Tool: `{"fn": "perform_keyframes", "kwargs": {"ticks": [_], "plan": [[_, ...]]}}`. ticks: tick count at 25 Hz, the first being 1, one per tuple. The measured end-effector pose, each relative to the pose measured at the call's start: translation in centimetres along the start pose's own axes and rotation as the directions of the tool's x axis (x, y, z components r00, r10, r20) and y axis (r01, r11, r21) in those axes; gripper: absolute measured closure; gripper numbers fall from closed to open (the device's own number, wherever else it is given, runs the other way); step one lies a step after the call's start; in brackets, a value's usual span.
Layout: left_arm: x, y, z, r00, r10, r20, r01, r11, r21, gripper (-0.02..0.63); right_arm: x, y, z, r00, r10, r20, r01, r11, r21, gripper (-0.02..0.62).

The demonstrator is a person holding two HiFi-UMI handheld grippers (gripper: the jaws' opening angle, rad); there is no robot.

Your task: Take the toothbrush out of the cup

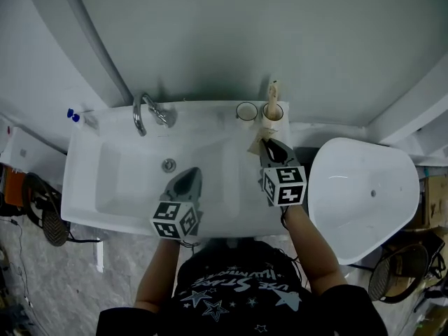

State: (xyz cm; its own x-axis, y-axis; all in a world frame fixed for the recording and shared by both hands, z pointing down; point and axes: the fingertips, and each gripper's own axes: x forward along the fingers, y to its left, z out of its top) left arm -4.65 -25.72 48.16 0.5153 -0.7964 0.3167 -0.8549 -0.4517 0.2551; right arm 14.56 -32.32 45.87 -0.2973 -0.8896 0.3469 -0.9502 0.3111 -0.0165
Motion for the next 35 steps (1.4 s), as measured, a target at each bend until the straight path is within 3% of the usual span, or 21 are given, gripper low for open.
{"fn": "perform_keyframes", "kwargs": {"ticks": [8,13,16,21,25,35], "plan": [[-0.2,-1.7,-1.1,1.000,0.011,-0.010,-0.011,1.000,-0.011,0.588,-1.8,2.1,-2.7,0.976,0.183,-0.119,-0.179,0.983,0.038,0.549],[-0.8,-2.0,-1.8,1.000,0.019,-0.017,-0.020,1.000,-0.020,0.586,-2.1,3.3,-6.2,0.917,0.274,-0.291,-0.250,0.961,0.117,0.551],[-0.9,-1.9,-2.1,1.000,0.022,-0.023,-0.022,0.999,-0.023,0.588,-1.6,3.2,-8.3,0.890,0.279,-0.361,-0.231,0.958,0.171,0.554],[-0.6,-1.4,-2.6,0.999,0.023,-0.036,-0.024,0.999,-0.028,0.587,0.7,1.7,-10.0,0.894,0.239,-0.380,-0.139,0.953,0.270,0.557],[0.0,-1.0,-2.8,0.999,0.010,-0.048,-0.011,0.999,-0.030,0.587,2.7,1.1,-10.8,0.892,0.205,-0.402,-0.099,0.958,0.269,0.557],[2.1,0.5,-3.4,0.997,-0.018,-0.081,0.013,0.998,-0.055,0.588,6.6,0.4,-14.2,0.846,0.182,-0.502,-0.040,0.959,0.280,0.555]]}}
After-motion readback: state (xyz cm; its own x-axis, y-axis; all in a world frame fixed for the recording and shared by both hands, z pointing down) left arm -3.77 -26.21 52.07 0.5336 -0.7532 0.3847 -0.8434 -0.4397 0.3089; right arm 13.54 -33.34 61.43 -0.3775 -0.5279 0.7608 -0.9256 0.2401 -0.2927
